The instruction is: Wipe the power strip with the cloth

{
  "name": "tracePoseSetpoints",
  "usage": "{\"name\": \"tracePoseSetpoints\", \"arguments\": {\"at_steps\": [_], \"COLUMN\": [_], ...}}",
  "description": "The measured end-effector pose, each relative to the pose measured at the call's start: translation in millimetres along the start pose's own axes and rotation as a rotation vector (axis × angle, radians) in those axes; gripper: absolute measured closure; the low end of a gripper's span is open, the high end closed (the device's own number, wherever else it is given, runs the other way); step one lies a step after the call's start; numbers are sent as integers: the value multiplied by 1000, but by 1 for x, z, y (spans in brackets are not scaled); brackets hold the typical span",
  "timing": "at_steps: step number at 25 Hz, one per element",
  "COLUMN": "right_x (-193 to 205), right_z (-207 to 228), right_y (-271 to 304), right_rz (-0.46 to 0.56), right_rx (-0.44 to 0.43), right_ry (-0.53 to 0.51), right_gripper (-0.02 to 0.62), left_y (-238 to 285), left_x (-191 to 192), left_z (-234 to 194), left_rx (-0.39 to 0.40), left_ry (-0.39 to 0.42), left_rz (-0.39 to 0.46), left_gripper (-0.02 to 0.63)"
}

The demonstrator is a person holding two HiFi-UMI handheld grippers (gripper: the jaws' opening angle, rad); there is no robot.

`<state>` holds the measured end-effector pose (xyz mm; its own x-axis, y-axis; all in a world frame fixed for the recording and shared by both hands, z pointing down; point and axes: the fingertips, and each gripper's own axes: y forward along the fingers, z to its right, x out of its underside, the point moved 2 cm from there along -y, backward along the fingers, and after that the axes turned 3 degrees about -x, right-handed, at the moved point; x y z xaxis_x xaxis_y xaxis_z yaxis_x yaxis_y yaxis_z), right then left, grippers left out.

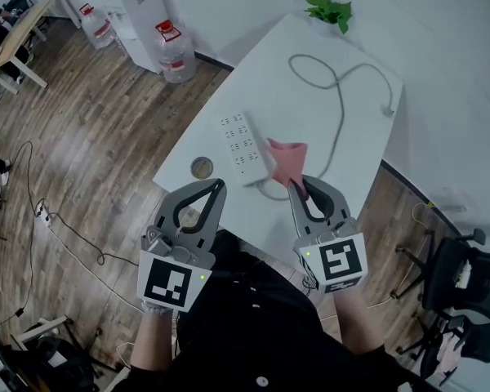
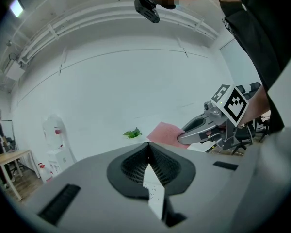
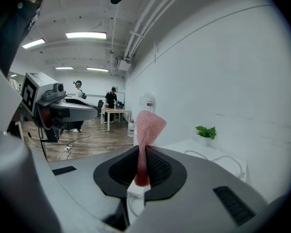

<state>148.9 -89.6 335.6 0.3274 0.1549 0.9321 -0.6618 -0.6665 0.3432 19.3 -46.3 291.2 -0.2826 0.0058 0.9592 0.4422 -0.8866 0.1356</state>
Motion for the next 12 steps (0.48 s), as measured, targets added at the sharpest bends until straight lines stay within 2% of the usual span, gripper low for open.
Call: {"name": "tracePoseSetpoints", "arguments": {"at_steps": [5, 8, 12], "right_x": [-8, -13, -18], "right_z": [20, 27, 38], "right_y": [14, 24, 36], "right_rz": [-3, -1, -5], "right_rx": [38, 64, 82], "right_ry": [-8, -2, -4], "right_gripper": [546, 546, 546], "left_y": [24, 32, 41], "left_x": [0, -4, 0], "left_z": [-10, -21, -33], "left_rx": [44, 63, 65], "left_ry": [0, 29, 13], "left_rz": [8, 37, 23], "left_gripper": [592, 592, 592]}}
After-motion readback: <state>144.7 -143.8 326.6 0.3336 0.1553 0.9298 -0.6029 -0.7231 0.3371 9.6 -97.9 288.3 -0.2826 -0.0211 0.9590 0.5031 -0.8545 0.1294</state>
